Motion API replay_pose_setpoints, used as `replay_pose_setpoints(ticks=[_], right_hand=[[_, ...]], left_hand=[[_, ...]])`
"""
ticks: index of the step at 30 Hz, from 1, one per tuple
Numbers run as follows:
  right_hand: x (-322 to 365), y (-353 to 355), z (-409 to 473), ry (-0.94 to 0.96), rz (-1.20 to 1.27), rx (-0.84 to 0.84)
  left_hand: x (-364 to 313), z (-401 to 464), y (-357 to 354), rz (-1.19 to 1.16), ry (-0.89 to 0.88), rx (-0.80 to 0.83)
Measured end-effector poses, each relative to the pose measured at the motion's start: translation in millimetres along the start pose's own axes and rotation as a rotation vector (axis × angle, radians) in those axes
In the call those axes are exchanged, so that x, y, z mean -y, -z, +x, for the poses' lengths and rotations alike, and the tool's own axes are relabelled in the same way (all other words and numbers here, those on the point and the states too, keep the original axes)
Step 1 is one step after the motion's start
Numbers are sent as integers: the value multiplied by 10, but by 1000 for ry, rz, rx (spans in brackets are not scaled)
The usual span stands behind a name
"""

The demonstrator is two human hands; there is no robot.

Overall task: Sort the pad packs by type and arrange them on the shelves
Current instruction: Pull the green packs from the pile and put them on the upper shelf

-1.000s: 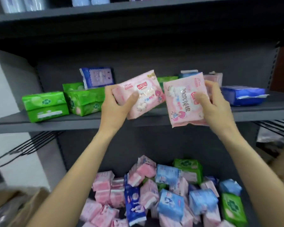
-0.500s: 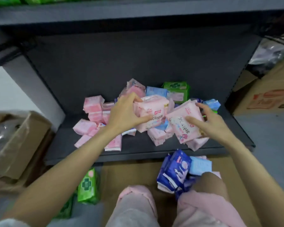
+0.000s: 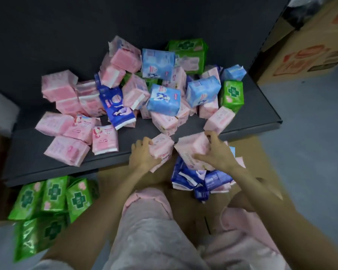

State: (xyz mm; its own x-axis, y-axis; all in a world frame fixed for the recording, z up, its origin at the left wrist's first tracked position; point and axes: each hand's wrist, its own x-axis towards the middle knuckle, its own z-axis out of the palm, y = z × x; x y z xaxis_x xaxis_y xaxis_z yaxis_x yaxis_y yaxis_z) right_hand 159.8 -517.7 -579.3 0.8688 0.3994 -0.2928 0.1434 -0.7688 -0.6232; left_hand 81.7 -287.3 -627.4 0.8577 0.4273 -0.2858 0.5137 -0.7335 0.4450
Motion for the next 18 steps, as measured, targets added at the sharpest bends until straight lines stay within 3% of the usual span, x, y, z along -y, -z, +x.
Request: replay_pose_setpoints(ticks=[4, 9, 15, 18], right_hand=[[147, -277, 185, -137, 239, -86], [115, -541, 307, -73, 72, -49], [167, -771, 384, 46, 53, 17], [168, -1024, 487, 149, -99, 144]], left_hand=[[77, 82, -431, 45, 107, 90], [83, -42, -858, -283, 48, 315], [337, 5, -577, -502, 87, 144], [490, 61, -399, -585, 85, 49]])
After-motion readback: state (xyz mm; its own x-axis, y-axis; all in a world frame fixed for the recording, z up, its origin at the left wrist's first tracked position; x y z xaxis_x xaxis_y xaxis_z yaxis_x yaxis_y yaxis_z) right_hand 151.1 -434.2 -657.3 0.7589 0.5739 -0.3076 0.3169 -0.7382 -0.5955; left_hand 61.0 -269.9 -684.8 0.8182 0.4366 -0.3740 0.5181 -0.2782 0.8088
